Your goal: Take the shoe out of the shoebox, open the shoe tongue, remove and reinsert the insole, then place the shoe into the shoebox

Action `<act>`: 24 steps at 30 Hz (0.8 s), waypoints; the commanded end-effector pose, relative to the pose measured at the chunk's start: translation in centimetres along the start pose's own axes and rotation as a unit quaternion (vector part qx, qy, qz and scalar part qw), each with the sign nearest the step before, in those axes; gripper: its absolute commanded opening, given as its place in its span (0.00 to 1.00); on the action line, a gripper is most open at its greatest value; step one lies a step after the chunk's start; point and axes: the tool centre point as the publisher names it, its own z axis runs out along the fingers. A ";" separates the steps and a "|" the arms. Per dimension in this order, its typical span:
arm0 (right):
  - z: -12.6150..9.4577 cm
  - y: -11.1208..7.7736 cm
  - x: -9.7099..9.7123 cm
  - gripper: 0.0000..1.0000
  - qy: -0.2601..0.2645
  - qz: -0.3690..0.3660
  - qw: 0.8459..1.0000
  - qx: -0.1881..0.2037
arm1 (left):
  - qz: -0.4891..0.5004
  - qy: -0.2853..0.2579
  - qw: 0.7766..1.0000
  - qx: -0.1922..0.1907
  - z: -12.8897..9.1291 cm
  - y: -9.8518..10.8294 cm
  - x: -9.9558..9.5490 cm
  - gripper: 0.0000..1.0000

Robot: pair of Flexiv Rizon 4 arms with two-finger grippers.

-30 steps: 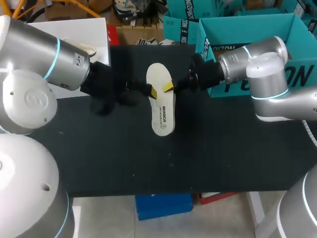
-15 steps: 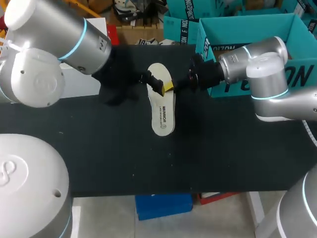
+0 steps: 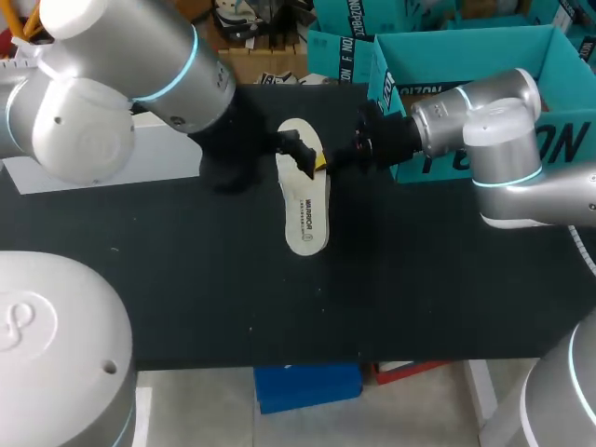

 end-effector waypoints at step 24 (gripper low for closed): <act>0.1 0.1 0.0 0.00 0.000 0.001 1.000 0.001 | -0.095 0.199 0.974 0.053 2.9 0.1 -2.0 1.00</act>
